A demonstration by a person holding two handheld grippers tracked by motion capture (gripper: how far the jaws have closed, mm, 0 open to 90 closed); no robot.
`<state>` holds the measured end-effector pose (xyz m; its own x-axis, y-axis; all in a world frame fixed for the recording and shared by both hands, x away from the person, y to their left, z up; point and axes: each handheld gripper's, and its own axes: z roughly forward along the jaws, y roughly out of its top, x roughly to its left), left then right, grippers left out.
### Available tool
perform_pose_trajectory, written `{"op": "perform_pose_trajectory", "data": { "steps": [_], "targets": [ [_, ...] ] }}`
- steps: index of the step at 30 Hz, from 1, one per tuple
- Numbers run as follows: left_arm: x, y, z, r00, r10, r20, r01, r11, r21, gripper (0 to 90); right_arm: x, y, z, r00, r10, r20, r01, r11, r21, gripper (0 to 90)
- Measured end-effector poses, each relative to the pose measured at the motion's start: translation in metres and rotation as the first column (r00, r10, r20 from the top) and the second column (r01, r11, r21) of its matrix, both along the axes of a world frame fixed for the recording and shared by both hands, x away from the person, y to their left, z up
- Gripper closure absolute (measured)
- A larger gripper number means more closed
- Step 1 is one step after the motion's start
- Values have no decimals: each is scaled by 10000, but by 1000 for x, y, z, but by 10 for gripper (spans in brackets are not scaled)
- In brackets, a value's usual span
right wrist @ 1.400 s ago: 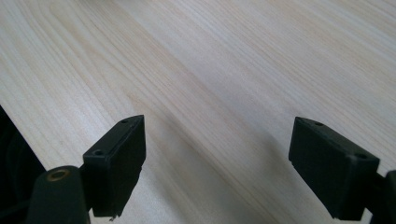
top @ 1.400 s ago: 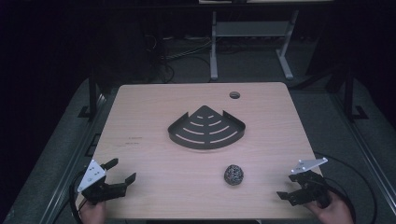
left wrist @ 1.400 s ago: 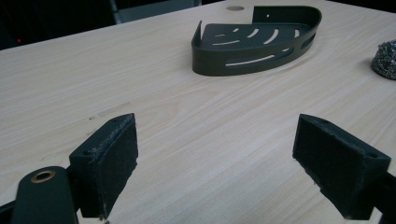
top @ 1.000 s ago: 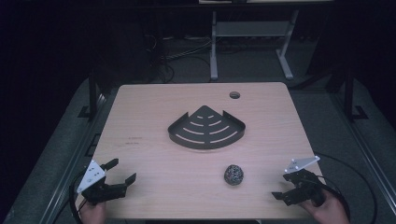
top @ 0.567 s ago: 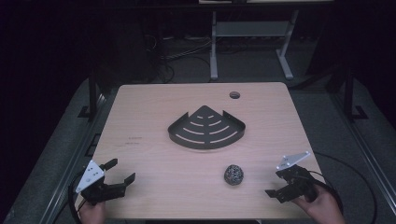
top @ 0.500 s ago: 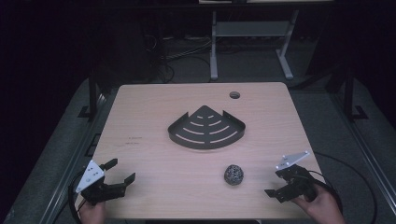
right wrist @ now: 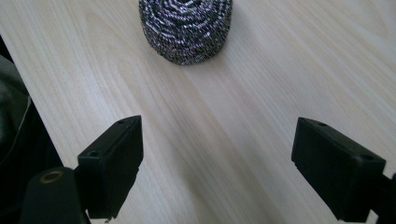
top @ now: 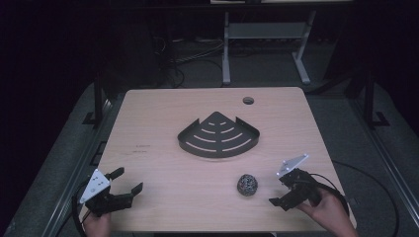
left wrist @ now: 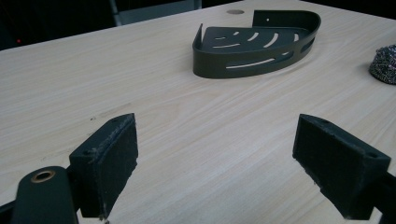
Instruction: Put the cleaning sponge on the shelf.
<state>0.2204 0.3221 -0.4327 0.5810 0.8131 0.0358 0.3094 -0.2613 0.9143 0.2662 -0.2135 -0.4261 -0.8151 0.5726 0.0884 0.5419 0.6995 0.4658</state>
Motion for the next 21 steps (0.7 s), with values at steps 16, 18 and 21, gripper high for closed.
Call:
{"op": "perform_pose_trajectory", "data": {
  "steps": [16,18,21],
  "targets": [
    [-1,3,0,9999,103,3,-103,9999,-117,135,16,32,3,9968,789,-84,-791,9963,-324,161],
    [-1,4,0,9999,106,7,-106,9999,-127,135,18,36,4,9961,877,-103,-880,9955,-349,161],
    [-1,5,1,9999,121,40,-121,9998,-165,135,20,41,3,9950,998,-91,-1001,9943,-378,162]
  ]
}}
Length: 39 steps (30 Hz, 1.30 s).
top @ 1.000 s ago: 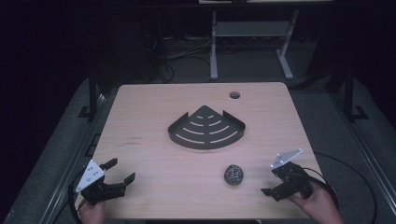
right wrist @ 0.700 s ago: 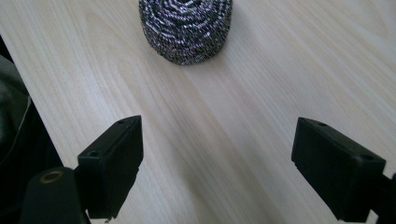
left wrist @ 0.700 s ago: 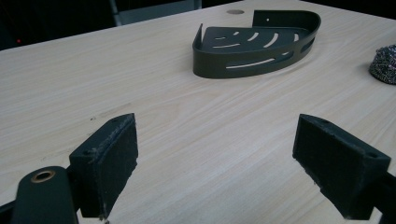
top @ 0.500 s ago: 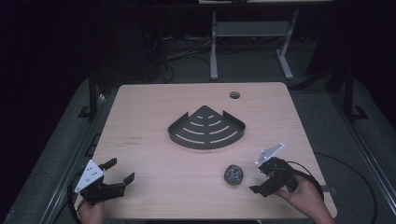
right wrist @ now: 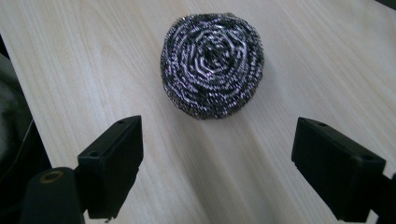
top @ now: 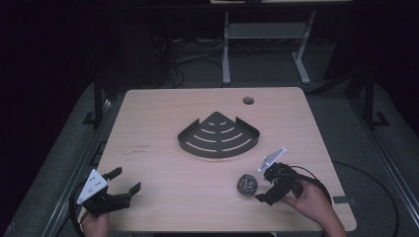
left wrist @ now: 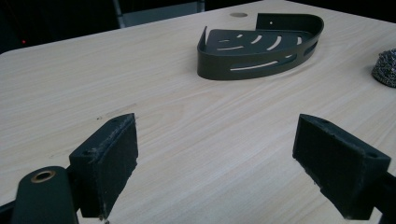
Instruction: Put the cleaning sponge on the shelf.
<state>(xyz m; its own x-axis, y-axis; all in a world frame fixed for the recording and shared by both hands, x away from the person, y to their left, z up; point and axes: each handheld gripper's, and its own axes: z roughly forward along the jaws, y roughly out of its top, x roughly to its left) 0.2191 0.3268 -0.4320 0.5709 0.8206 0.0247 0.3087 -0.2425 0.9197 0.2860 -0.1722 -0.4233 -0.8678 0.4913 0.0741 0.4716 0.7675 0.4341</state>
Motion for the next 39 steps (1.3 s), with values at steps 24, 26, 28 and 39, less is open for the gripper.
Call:
{"op": "perform_pose_trajectory", "data": {
  "steps": [24,26,28,39],
  "targets": [
    [0,1,0,10000,10,-24,-10,10000,-21,135,13,23,-6,9991,327,-265,-341,9980,-529,161],
    [0,1,0,10000,24,-24,-24,10000,-37,135,15,25,-7,9988,324,-360,-345,9976,-596,161],
    [-1,2,0,10000,18,17,-18,10000,-34,135,17,29,-9,9983,358,-453,-388,9971,-656,161],
    [-1,2,1,10000,11,21,-11,10000,-57,135,25,42,-10,9964,546,-647,-604,9940,-916,162]
  ]
}}
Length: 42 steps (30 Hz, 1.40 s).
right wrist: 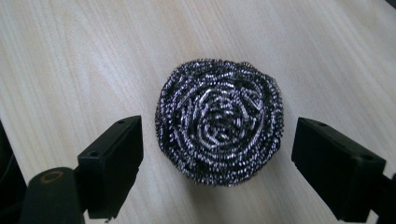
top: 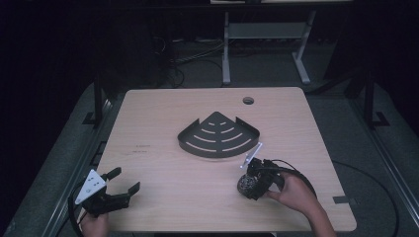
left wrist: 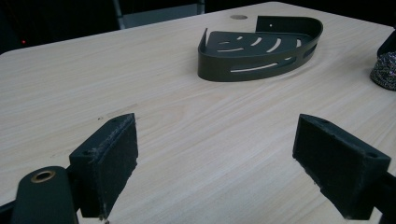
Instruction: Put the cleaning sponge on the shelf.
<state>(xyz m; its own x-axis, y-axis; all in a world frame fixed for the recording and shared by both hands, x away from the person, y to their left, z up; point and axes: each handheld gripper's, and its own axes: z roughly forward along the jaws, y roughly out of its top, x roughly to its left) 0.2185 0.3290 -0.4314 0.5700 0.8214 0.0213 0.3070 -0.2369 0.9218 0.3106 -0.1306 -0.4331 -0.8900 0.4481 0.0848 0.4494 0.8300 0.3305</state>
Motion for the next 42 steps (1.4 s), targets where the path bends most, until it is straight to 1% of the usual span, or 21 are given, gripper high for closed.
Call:
{"op": "perform_pose_trajectory", "data": {
  "steps": [6,10,11,12,13,14,18,20,21,22,24,29,32,35,38,42],
  "targets": [
    [0,0,0,10000,20,2,-20,10000,-49,135,3,7,-1,9998,177,-53,-178,9996,-225,162],
    [0,0,0,10000,-3,-4,3,10000,-35,135,4,8,-2,9999,123,-78,-125,9993,-341,165],
    [0,0,0,10000,-12,-4,12,10000,-31,135,4,10,-3,9998,178,-71,-181,9987,-469,191],
    [0,-1,0,10000,-24,4,24,10000,-30,135,4,10,-3,9998,178,-71,-181,9987,-469,191],
    [0,-1,0,10000,-48,-9,48,10000,-35,135,5,11,-4,9999,153,-78,-158,9981,-590,210],
    [0,-1,0,10000,-43,-6,43,10000,-32,135,5,11,-5,9999,141,-59,-145,9977,-666,209],
    [0,-1,0,10000,-32,5,32,10000,-46,135,6,12,-7,9998,180,-100,-187,9970,-756,228],
    [0,-1,0,10000,-24,-2,24,10000,-30,135,7,14,-8,9996,257,-149,-268,9961,-838,248],
    [0,0,0,10000,-29,5,29,10000,-31,135,6,15,-8,9995,281,-163,-294,9957,-882,275],
    [0,0,0,10000,-30,8,30,10000,-35,135,6,15,-8,9994,314,-166,-327,9957,-870,301],
    [0,0,0,10000,-24,7,24,10000,-23,135,6,16,-8,9991,390,-141,-401,9954,-873,310],
    [0,-1,0,10000,-36,-14,36,10000,-50,135,5,16,-6,9991,390,-139,-401,9956,-852,316],
    [1,-1,0,10000,-42,-36,42,10000,14,135,4,16,-6,9989,461,-95,-468,9952,-858,318],
    [0,-1,0,10000,-60,-17,60,10000,4,135,4,16,-5,9988,487,-96,-493,9958,-766,318],
    [0,0,0,10000,-27,-20,27,10000,-7,135,4,14,-2,9989,465,-70,-468,9968,-655,318],
    [0,-1,0,10000,-4,-17,4,10000,-34,135,5,15,2,9989,469,-18,-469,9966,-684,319]
  ]
}}
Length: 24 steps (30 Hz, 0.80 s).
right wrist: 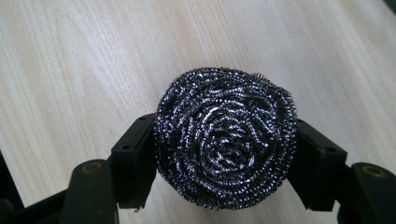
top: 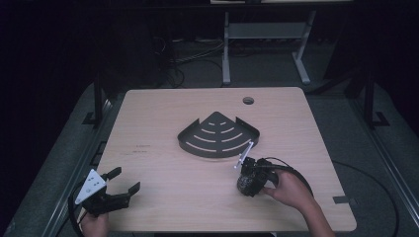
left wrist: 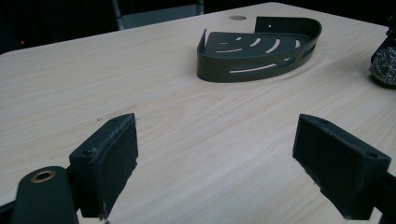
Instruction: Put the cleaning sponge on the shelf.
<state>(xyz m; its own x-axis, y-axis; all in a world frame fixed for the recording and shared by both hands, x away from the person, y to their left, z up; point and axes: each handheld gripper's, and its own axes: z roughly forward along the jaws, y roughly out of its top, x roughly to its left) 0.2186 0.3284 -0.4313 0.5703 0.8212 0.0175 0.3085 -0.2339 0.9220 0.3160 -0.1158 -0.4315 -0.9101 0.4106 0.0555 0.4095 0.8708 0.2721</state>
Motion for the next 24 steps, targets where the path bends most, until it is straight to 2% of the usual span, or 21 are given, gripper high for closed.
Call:
{"op": "perform_pose_trajectory", "data": {
  "steps": [8,14,24],
  "targets": [
    [0,-1,1,10000,-33,43,33,10000,41,135,5,6,12,9998,139,138,-140,9999,55,319],
    [0,0,0,10000,-34,30,34,10000,34,135,13,6,16,9999,128,-2,-128,9996,268,320],
    [0,0,0,10000,-14,32,14,10000,28,135,23,7,27,9998,176,-88,-173,9993,338,321]
  ]
}}
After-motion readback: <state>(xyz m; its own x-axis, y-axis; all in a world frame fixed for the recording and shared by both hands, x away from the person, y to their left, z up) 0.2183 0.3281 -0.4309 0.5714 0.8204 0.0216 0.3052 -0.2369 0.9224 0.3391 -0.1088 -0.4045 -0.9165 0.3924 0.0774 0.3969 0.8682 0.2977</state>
